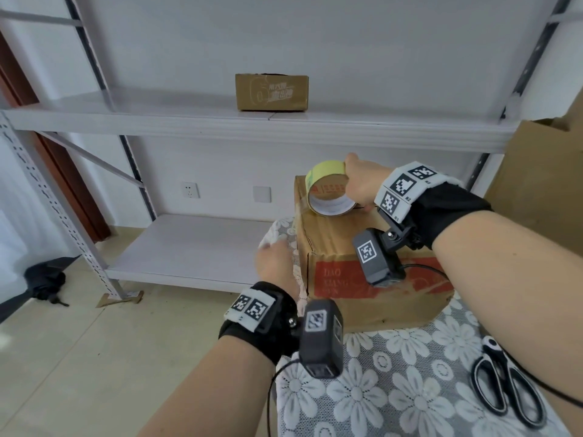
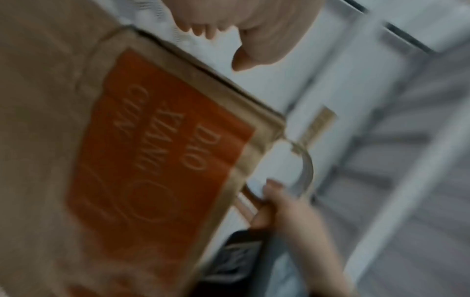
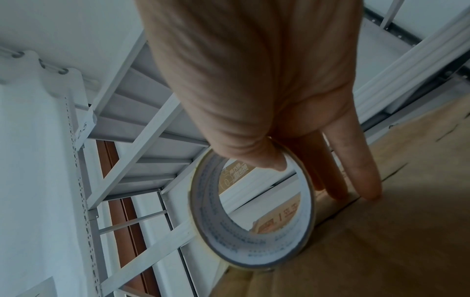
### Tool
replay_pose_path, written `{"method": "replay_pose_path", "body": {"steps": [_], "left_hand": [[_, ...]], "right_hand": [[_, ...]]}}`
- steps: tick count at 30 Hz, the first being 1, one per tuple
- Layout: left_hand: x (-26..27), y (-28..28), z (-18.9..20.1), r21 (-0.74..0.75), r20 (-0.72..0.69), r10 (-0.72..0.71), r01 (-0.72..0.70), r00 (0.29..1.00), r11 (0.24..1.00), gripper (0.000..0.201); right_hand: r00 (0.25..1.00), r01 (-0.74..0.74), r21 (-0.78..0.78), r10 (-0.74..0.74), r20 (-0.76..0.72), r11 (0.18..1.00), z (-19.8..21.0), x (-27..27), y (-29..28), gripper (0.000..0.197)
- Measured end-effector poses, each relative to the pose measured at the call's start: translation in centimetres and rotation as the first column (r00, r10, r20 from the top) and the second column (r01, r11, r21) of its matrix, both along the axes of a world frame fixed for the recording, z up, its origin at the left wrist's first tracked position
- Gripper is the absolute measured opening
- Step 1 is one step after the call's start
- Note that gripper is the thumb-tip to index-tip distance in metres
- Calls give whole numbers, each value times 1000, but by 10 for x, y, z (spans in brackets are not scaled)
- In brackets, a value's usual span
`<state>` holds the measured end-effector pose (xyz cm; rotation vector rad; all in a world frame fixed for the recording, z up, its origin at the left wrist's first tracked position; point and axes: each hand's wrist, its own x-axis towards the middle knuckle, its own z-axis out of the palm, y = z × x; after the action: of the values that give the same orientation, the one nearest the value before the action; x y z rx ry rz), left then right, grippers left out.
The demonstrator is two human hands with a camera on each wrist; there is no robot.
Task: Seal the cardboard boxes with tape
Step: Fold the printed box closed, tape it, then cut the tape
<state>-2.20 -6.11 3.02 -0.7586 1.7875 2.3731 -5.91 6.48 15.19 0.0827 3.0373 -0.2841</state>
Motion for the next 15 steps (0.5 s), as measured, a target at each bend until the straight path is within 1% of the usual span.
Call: {"method": "replay_pose_path", "body": {"steps": [1, 2, 3, 4, 5, 6, 11, 12, 14, 15], "left_hand": [[-4, 0, 1, -82, -106, -22, 14, 994, 996, 45], [-6, 1, 4, -161, -222, -87, 51, 971, 986, 51], [-8, 4, 10, -205, -318, -181, 119, 930, 971, 57], [-8, 9, 14, -245, -367, -291, 210, 883, 946, 62], [-10, 12, 15, -283, -387, -384, 288, 838, 915, 63], [-9, 13, 17, -328, -379, -450, 337, 809, 883, 60], [-12, 3, 23, -437, -219, -532, 406, 818, 803, 34], [-12, 1, 24, -438, -193, -545, 425, 816, 792, 28], [-11, -3, 26, -373, -159, -573, 488, 804, 789, 10], [-9, -4, 26, -335, -145, -578, 510, 803, 792, 13]], "right_hand": [[1000, -1, -7, 1, 3, 1000, 0, 0, -1, 55], [1000, -3, -22, 3, 0, 1000, 1, 0, -1, 56], [1000, -4, -34, 4, -1, 999, 2, 1, -2, 57], [1000, -3, -40, 3, -1, 999, 2, 1, 0, 57], [1000, 0, -44, 0, -2, 999, 2, 1, 0, 57], [1000, 4, -45, -4, -1, 999, 1, 0, 1, 56], [1000, 2, -22, -1, 25, 1000, 0, 1, 3, 53], [1000, 0, -26, 1, 24, 1000, 0, 0, 3, 51], [1000, 4, -44, -3, 17, 999, 0, 0, 4, 47], [1000, 12, -50, -11, 15, 999, -1, 0, 4, 46]]}}
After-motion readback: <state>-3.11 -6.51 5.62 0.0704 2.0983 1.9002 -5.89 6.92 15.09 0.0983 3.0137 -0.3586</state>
